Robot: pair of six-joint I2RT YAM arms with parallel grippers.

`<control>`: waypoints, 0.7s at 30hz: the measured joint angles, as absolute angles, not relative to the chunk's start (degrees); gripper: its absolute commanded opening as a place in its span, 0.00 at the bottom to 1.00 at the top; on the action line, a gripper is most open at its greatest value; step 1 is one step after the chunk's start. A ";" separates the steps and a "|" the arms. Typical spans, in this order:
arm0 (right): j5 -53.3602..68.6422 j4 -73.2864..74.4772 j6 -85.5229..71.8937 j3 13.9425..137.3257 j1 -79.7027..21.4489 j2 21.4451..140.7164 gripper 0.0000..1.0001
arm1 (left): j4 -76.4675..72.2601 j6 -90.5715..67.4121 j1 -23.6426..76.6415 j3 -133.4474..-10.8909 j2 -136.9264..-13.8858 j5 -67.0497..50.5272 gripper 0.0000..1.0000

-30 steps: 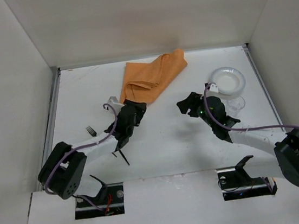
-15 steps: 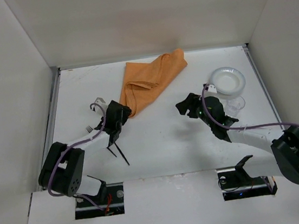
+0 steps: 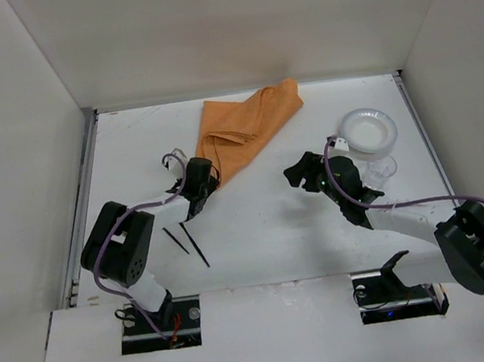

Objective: Set the dinner table for one person

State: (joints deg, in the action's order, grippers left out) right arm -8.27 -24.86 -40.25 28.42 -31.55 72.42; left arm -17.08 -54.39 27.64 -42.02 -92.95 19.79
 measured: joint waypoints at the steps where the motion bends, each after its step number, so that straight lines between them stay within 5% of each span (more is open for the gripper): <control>1: -8.27 -24.86 -40.25 28.42 -31.55 72.51 0.73 | -17.06 -54.24 27.83 -42.04 -93.41 19.77 0.16; 4: -8.27 -24.86 -40.18 28.42 -31.55 72.55 0.72 | -17.15 -54.06 28.16 -42.00 -93.91 19.16 0.08; 12: -8.27 -24.86 -39.83 28.45 -31.57 72.82 0.68 | -21.58 -55.33 31.73 -34.87 -89.49 16.93 0.06; 21: -8.36 -24.56 -40.18 31.62 -34.72 76.95 0.77 | -24.60 -56.62 37.85 -26.92 -83.31 15.51 0.06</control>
State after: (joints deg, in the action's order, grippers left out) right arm -8.36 -24.56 -40.18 31.62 -34.72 76.95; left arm -24.60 -56.62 37.85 -26.92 -83.31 15.51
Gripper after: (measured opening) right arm 0.762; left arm 0.068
